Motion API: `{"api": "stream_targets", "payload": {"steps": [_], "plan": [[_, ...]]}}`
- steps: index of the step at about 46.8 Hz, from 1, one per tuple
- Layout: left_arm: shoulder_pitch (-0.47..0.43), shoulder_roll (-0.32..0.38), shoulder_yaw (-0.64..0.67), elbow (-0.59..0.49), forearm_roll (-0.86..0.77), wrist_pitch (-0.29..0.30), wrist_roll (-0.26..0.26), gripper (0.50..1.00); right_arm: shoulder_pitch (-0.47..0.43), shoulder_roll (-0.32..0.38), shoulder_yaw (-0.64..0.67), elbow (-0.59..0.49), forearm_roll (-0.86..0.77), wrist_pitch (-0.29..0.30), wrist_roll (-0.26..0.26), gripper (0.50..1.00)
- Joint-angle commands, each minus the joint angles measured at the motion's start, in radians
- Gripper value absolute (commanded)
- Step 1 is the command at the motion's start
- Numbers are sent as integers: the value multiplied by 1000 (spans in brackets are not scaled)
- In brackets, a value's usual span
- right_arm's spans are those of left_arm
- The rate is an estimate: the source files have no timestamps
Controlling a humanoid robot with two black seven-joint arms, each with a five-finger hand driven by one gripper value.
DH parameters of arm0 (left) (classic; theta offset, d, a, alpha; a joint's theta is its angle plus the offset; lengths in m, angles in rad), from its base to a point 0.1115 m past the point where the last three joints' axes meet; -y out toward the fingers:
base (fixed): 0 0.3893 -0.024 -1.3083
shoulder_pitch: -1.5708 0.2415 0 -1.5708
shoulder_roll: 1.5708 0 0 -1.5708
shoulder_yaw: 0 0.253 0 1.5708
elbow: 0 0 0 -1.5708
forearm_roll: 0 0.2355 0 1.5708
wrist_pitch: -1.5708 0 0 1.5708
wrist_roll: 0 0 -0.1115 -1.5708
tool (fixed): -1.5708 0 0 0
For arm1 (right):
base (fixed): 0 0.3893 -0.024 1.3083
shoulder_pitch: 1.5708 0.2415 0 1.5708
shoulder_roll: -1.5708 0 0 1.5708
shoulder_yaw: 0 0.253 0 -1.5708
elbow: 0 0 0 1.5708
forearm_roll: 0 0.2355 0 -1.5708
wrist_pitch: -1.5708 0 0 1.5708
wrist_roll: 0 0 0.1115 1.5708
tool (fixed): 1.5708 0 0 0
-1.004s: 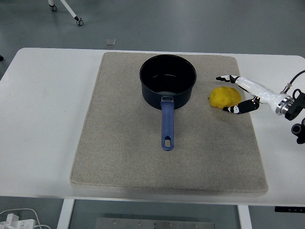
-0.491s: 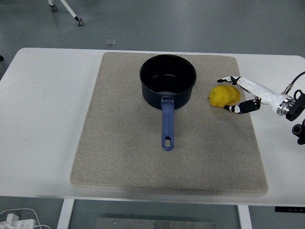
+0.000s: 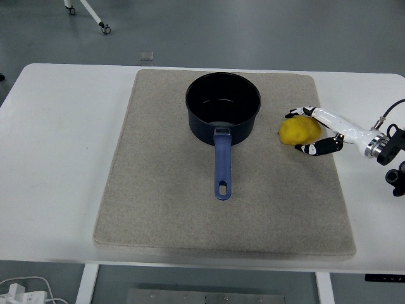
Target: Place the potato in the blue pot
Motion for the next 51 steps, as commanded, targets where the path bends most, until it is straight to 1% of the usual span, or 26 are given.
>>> {"api": "stream_targets", "payload": {"steps": [1, 40, 48, 51], "plan": [[0, 0, 0, 0, 0, 0, 0, 999, 3, 0, -15, 0, -1, -2, 2, 500], [0, 0, 0, -5, 0, 0, 0, 999, 7, 1, 6, 0, 20, 4, 2, 500], [0, 0, 0, -5, 0, 0, 0, 999, 15, -3, 6, 8, 89, 8, 2, 500], [0, 0, 0, -5, 0, 0, -1, 999, 36, -3, 3, 9, 94, 10, 2, 500]]}}
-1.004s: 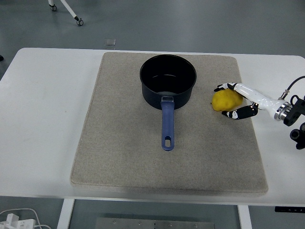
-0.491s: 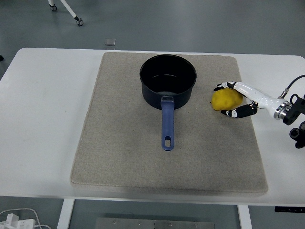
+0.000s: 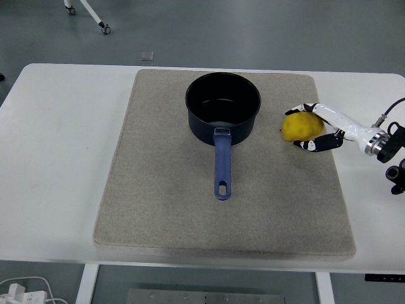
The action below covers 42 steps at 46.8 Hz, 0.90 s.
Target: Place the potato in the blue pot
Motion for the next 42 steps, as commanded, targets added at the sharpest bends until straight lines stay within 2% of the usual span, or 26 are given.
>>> {"api": "stream_targets", "payload": {"steps": [1, 19, 29, 42], "plan": [[0, 0, 0, 0, 0, 0, 1, 999, 26, 0, -4, 2, 7, 2, 0, 500], [-2, 0, 2, -8, 2, -3, 1, 999, 138, 18, -3, 48, 9, 74, -14, 500], [-3, 0, 3, -14, 2, -11, -1, 999, 203, 64, -18, 68, 10, 82, -54, 500], [-3, 0, 2, -21, 2, -11, -1, 999, 279, 164, -24, 60, 10, 82, -98, 500]]}}
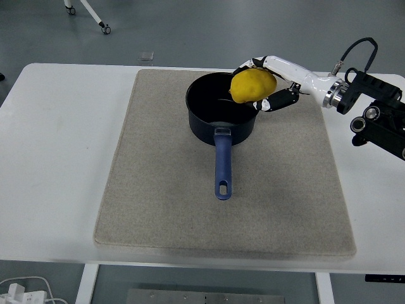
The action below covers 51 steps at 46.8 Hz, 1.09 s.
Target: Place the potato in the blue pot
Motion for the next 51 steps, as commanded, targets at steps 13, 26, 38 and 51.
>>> {"api": "stream_targets", "payload": {"steps": [13, 26, 38, 51], "plan": [[-1, 0, -2, 0, 0, 0, -1, 999, 77, 169, -63, -110, 40, 12, -17, 500], [1, 0, -3, 1, -2, 0, 1, 999, 89, 304, -67, -250, 40, 36, -17, 500], [2, 0, -3, 0, 0, 0, -1, 999, 86, 384, -64, -353, 40, 37, -14, 500], [4, 0, -3, 1, -2, 0, -1, 999, 78, 386, -63, -389, 40, 37, -3, 500]]}}
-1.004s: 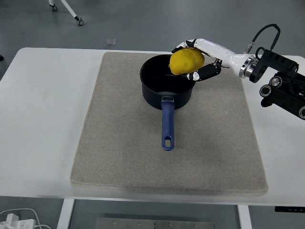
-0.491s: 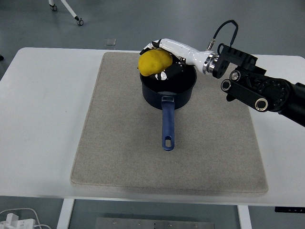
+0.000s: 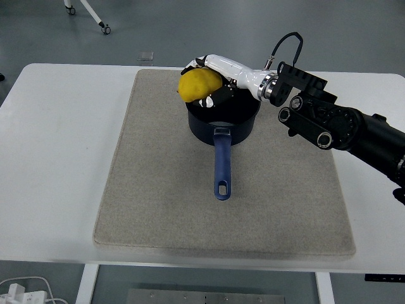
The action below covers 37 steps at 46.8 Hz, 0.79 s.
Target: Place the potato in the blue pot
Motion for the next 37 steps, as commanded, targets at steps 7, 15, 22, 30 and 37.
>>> {"api": "stream_targets", "payload": {"steps": [7, 15, 22, 30, 37], "plan": [[0, 0, 0, -1, -1, 0, -1, 999, -2, -15, 0, -2, 0, -3, 2, 500], [0, 0, 0, 0, -1, 0, 1, 999, -14, -20, 0, -4, -1, -3, 3, 500], [0, 0, 0, 0, -1, 0, 1, 999, -37, -21, 0, -16, -1, -5, 3, 500], [0, 0, 0, 0, -1, 0, -1, 999, -45, -21, 2, -22, -1, -6, 3, 525], [0, 0, 0, 0, -1, 0, -1, 999, -46, -33, 5, -22, 2, -8, 3, 705]]}}
